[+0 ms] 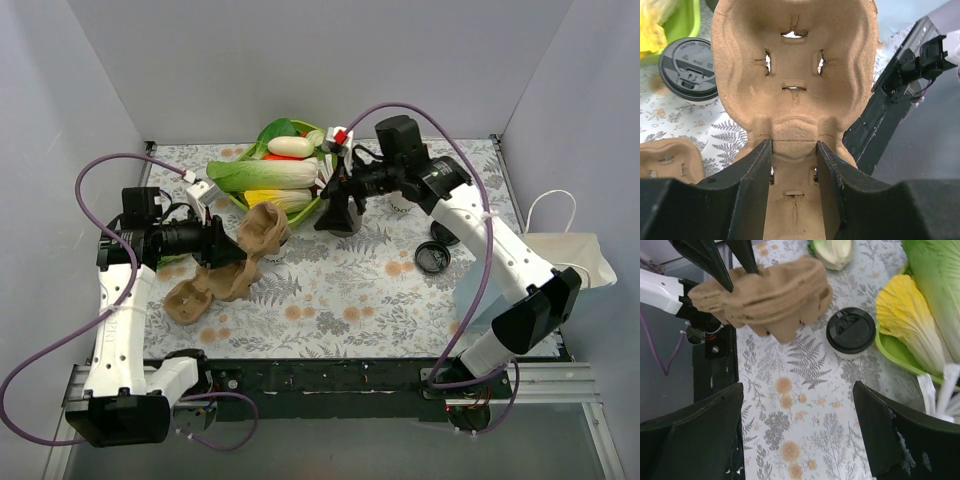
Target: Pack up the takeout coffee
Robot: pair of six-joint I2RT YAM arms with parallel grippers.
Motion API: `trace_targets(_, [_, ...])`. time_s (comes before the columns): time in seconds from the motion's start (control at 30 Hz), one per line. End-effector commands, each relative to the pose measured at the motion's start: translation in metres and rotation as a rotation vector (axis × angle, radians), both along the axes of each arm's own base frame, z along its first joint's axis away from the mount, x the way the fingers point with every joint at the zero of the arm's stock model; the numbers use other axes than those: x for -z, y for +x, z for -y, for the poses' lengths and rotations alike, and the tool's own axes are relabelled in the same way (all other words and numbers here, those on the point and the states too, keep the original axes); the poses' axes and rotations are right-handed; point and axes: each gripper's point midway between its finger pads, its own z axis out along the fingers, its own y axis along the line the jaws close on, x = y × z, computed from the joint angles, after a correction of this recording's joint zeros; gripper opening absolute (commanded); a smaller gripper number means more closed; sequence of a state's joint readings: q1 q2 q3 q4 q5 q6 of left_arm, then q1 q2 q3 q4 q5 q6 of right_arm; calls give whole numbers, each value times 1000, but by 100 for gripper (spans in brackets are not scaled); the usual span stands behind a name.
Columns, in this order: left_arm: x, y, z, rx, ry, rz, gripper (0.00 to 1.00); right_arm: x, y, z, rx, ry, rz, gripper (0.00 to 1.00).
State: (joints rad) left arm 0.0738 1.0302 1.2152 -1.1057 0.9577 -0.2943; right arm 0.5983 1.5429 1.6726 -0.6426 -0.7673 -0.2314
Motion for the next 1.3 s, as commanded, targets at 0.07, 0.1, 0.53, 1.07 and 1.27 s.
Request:
trace_targets(0.07, [-2,-24,14,96,-45,32,22,-16,-24,-48,-126,49,32,98])
trace_targets(0.1, [-2,-25,15,92,-49,27,22,-11,-25,-52,-139,40,29,98])
trace_targets(0.53, [2,-32,19,90,-91,-12,16,-4,-36,-81,-182,37,7,97])
trace_targets(1.07, [3,-30,19,96,-96,-18,16,-14,-13,-80,-145,91,-76,97])
trace_targets(1.27, [3,-31,19,94,-94,-15,16,-8,-14,-83,-160,87,-101,96])
